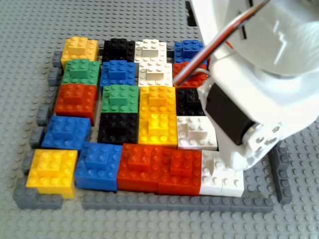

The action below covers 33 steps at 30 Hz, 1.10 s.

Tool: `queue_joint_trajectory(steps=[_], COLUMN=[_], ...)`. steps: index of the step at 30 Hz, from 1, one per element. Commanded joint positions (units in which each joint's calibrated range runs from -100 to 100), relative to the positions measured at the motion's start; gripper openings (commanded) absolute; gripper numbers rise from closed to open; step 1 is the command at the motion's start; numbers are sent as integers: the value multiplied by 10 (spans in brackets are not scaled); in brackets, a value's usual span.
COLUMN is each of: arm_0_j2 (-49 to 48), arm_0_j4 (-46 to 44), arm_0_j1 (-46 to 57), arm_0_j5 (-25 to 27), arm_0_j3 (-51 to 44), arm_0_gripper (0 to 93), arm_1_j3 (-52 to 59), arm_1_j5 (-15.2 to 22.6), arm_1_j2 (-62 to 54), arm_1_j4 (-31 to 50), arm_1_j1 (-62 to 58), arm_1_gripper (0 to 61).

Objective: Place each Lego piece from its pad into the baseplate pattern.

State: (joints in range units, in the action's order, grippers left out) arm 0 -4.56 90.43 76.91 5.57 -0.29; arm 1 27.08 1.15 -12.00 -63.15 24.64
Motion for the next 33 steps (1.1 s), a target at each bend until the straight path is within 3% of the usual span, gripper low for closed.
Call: queue_joint_trajectory(steps=[1,9,14,22,33], arm_0_j2=[-18,-18,-18,-19,-19], arm_0_j4=[0,0,0,0,0], arm_0_j1=[4,4,0,2,5], arm_0_j5=[2,2,2,2,2], arm_0_j3=[-8,-8,-8,-8,-8], arm_0_gripper=[112,112,112,112,112], arm_1_j3=[-31,-72,30,151,223], arm_1_j5=[0,1,17,32,42], arm_1_j2=[-56,-95,-128,-181,-183], arm_1_j4=[-29,-111,-141,-90,31], arm_1_j1=[12,33,-12,-70,-110], arm_1_gripper=[2,2,2,2,2])
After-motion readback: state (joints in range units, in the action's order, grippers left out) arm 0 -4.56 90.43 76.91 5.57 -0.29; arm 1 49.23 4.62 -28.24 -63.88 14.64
